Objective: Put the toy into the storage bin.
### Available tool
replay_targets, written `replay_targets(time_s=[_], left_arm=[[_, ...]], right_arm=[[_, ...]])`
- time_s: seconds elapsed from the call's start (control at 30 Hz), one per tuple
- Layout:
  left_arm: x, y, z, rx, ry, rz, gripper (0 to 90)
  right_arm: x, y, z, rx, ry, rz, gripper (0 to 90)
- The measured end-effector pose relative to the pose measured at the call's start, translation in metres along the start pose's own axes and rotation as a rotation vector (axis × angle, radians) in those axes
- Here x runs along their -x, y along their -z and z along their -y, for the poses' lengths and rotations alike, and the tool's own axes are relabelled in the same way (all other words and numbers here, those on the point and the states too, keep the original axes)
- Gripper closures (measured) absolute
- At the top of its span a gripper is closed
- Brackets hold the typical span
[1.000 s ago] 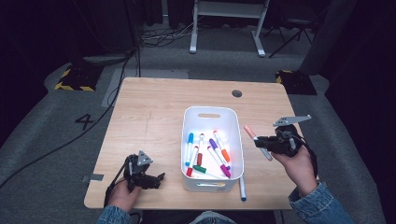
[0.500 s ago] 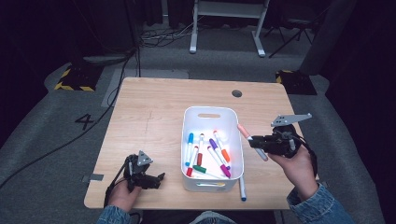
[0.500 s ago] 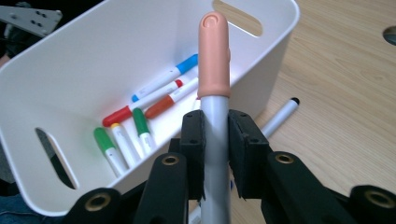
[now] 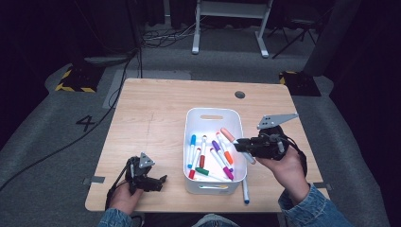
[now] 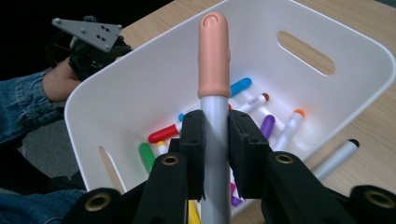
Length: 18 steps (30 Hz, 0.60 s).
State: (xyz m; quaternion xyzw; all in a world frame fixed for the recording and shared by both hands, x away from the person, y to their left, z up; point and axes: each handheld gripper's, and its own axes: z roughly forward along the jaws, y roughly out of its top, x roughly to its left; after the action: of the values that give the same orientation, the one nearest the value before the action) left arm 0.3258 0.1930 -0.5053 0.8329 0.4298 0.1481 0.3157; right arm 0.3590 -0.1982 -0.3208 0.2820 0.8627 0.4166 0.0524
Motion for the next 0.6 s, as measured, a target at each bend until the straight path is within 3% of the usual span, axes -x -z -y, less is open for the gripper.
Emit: replay_targets(time_s=[0.23, 0.37, 0.57, 0.6], left_arm=[[0.000, 0.000, 0.000, 0.000, 0.000, 0.000, 0.0], [0.000, 0.000, 0.000, 0.000, 0.001, 0.000, 0.0], [0.000, 0.000, 0.000, 0.000, 0.000, 0.000, 0.0], [0.000, 0.000, 0.000, 0.000, 0.000, 0.000, 0.0]], right_arm=[[-0.010, -0.009, -0.008, -0.002, 0.019, -0.030, 77.1], [-0.015, -0.021, -0.007, -0.028, 0.016, -0.069, 77.1], [-0.019, -0.031, -0.004, -0.063, 0.028, -0.095, 77.1], [-0.020, -0.031, -0.004, -0.079, 0.011, -0.094, 77.1]])
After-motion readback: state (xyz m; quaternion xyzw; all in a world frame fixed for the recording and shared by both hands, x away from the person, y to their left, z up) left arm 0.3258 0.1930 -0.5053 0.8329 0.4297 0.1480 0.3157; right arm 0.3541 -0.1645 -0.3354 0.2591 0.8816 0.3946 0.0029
